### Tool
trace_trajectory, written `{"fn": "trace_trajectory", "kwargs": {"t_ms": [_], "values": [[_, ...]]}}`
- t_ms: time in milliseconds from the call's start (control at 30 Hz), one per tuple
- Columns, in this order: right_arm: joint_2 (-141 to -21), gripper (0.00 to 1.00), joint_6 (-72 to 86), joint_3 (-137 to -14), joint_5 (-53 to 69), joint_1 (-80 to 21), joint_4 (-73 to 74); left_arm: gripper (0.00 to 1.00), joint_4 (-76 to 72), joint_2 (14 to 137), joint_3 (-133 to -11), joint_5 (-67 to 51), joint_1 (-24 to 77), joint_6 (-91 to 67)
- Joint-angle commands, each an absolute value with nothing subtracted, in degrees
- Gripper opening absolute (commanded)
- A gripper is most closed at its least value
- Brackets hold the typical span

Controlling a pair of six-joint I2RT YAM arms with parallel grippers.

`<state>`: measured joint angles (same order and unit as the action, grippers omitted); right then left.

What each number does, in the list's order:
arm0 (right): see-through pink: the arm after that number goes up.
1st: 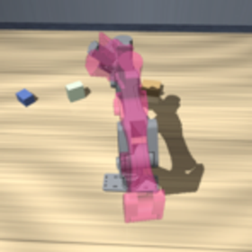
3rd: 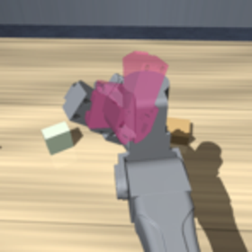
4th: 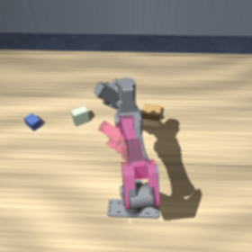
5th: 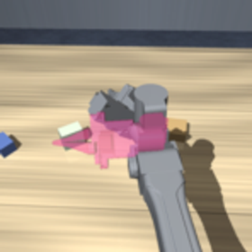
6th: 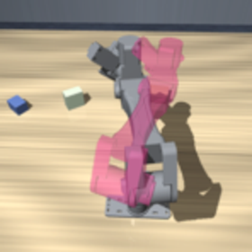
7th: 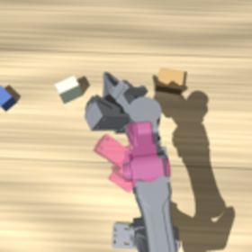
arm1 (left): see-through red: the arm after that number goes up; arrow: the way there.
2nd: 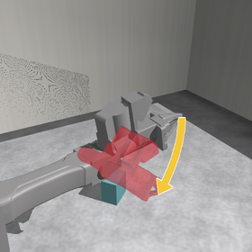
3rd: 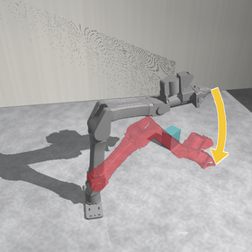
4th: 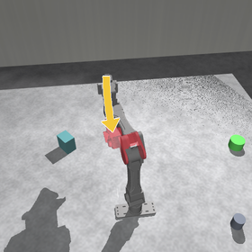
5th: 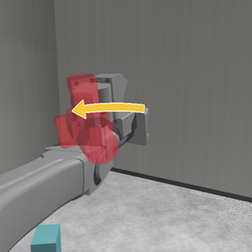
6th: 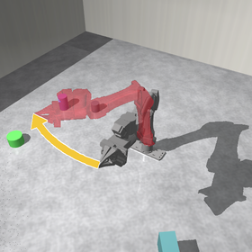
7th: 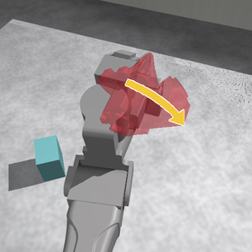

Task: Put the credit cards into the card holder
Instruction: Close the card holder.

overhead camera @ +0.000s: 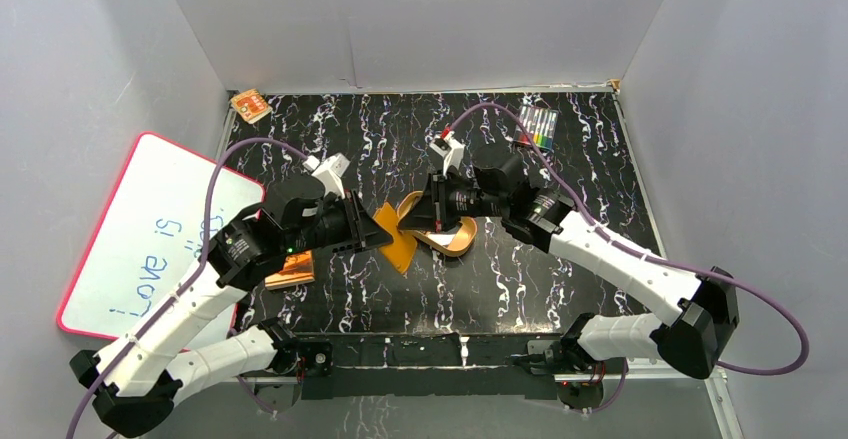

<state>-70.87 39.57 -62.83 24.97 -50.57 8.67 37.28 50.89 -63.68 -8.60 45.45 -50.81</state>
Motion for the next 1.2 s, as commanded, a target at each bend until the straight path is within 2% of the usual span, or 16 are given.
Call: {"fn": "trace_trajectory", "kwargs": {"t_ms": [0, 300, 333, 367, 400, 533, 567, 600, 733, 967, 1167], "values": [[-73.5, 0.0, 42.5, -60.8, 29.0, -54.8, 7.1, 0.0, 14.5, 48.7, -66.1, -15.1, 46.0, -54.2], [-74.4, 0.0, 44.5, -60.5, 26.8, -57.8, 5.0, 0.0, 14.5, 48.1, -65.8, -14.5, 45.9, -53.7], [-72.2, 0.05, 43.6, -60.5, 24.6, -57.8, 5.9, 0.0, 18.8, 47.6, -66.5, -12.4, 46.0, -52.0], [-71.2, 0.28, 43.1, -60.9, 24.4, -57.8, 6.9, 0.0, 21.4, 46.9, -66.5, -10.3, 46.0, -51.3], [-70.1, 0.4, 43.0, -61.2, 24.3, -57.8, 7.8, 0.0, 22.7, 46.1, -66.1, -8.8, 46.0, -50.7], [-66.5, 0.66, 41.8, -64.7, 25.4, -57.8, 10.5, 0.0, 24.5, 44.2, -62.9, -6.9, 46.0, -50.3], [-64.9, 0.8, 39.9, -66.5, 24.9, -57.8, 12.6, 0.0, 25.1, 43.6, -62.3, -6.3, 46.0, -49.8], [-63.7, 0.85, 36.1, -70.2, 23.7, -57.8, 15.7, 0.0, 25.5, 42.8, -61.7, -6.1, 46.0, -48.8], [-60.2, 0.92, 23.2, -79.1, 13.0, -57.0, 28.8, 0.0, 22.2, 36.9, -58.5, -10.3, 46.0, -43.4], [-56.9, 0.92, 21.3, -77.1, 13.4, -56.5, 24.8, 0.0, 14.9, 32.0, -56.8, -23.2, 46.0, -38.2], [-55.2, 0.89, 25.5, -71.3, 22.9, -56.5, 14.2, 0.0, 8.0, 29.8, -55.5, -28.6, 46.0, -38.2]]}}
